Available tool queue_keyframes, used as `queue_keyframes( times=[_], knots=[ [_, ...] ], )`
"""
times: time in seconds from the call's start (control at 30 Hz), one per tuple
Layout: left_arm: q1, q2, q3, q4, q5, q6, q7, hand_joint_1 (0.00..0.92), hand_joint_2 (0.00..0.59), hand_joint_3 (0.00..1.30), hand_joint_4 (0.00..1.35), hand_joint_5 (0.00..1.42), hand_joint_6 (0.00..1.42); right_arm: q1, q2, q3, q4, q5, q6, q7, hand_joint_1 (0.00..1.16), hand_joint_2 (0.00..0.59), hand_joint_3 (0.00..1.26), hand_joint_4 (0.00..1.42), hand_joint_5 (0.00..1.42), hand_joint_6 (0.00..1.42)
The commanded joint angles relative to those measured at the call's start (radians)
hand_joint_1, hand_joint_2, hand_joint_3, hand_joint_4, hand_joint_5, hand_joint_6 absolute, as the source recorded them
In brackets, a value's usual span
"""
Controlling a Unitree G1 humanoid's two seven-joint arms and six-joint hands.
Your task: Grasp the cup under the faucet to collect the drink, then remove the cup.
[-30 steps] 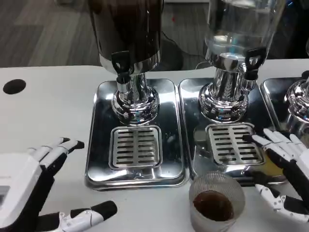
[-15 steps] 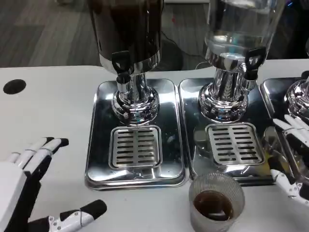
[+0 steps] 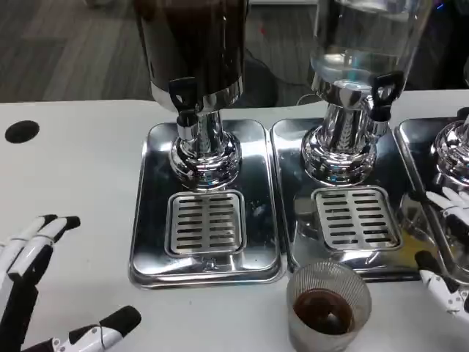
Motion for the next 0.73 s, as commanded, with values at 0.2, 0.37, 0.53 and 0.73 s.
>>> queue_keyframes(
  times=[0.2,0.37,0.53,0.73],
  knots=[
    [-0.027,-0.006,-0.029,-0.009,0.013,0.000,-0.001,0.000,0.088,0.20,0.09,0.19,0.49,0.020,0.018,-0.002,-0.018,-0.005,0.003,-0.009,0.55,0.438,0.16,0.08,0.05,0.00],
    [-0.041,-0.004,-0.050,-0.015,0.018,0.014,-0.011,0.000,0.088,0.20,0.09,0.19,0.49,0.024,0.018,-0.008,-0.022,0.011,0.000,-0.004,0.56,0.435,0.17,0.07,0.04,0.00],
    [-0.051,-0.004,-0.067,-0.012,0.023,0.024,-0.013,0.000,0.088,0.20,0.09,0.20,0.49,0.025,0.022,-0.004,-0.022,0.011,0.004,-0.004,0.56,0.434,0.17,0.07,0.04,0.00],
    [-0.055,-0.001,-0.070,-0.012,0.019,0.034,-0.008,0.000,0.088,0.20,0.10,0.21,0.49,0.023,0.027,-0.001,-0.022,0.012,0.004,-0.004,0.56,0.434,0.18,0.07,0.04,0.00]
  ],
)
